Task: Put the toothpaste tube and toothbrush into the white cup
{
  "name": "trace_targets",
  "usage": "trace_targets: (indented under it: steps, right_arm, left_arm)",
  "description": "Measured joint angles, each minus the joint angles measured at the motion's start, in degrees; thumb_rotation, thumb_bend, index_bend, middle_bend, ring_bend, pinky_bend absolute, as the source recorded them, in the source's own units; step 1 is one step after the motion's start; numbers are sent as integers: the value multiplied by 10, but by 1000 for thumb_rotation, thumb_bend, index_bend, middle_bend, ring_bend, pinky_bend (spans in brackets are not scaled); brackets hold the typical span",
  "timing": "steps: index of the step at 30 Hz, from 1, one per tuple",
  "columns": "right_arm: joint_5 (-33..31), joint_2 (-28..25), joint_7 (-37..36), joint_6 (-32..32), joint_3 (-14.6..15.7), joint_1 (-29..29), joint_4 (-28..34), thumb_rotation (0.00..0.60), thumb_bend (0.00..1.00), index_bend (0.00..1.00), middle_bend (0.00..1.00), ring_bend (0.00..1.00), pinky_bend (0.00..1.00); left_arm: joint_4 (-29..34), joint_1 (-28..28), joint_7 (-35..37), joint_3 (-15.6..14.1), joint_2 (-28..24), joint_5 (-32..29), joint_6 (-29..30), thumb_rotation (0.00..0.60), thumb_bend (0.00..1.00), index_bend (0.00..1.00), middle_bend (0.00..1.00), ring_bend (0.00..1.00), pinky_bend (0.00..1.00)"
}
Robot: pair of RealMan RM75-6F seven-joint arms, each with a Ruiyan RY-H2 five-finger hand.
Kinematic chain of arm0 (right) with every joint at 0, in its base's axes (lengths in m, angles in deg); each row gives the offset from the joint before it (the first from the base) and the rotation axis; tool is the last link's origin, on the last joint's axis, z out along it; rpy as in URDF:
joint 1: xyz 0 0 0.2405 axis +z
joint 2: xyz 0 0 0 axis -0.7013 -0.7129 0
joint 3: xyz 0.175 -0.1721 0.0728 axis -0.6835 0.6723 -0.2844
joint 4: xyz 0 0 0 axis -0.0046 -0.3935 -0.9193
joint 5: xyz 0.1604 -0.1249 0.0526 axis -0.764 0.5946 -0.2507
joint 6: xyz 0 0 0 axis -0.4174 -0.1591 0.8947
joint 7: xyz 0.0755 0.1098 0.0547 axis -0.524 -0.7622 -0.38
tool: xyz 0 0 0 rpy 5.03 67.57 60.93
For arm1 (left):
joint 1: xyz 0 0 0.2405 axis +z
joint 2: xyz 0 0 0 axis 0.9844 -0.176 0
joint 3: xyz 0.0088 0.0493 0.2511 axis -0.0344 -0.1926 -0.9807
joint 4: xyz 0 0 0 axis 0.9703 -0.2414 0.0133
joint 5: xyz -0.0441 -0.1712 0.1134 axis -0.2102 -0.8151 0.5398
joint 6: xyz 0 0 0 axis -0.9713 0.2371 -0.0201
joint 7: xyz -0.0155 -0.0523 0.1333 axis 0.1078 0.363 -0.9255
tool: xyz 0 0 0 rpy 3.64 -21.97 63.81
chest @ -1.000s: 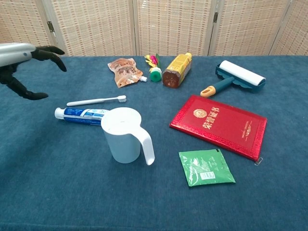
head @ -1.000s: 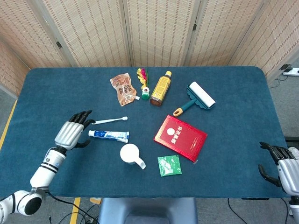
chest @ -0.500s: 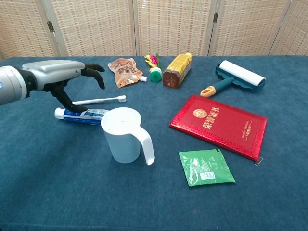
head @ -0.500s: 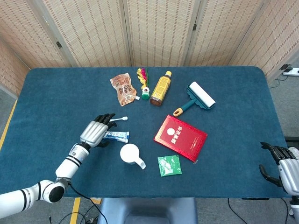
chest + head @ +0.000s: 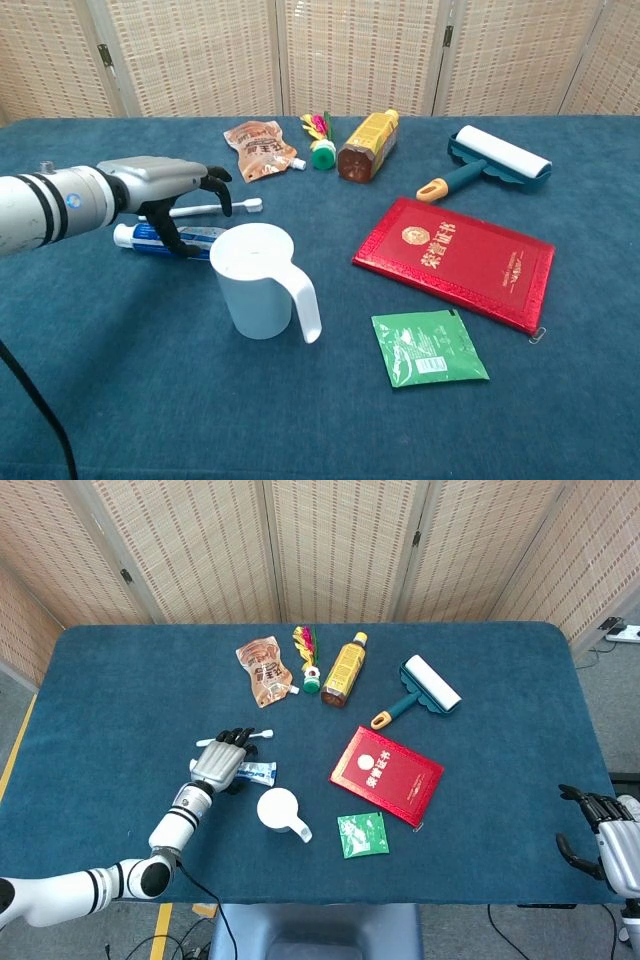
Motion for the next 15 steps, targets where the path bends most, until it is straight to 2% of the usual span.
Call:
trace_targets:
  steps: [4,15]
  right_arm:
    - [-3,1,-2,-2,0,0,-3,600,308,174,280,238,238]
    - [-9,6,-11,-5,0,-2,-14,600,309,174,280,238,238]
  left_arm:
    - [-16,-13,-15,-6,13,-43,5,600,338,317,47,0,136]
    - [-54,-29,0,-13,45,-55,6,600,338,393,47,0,136]
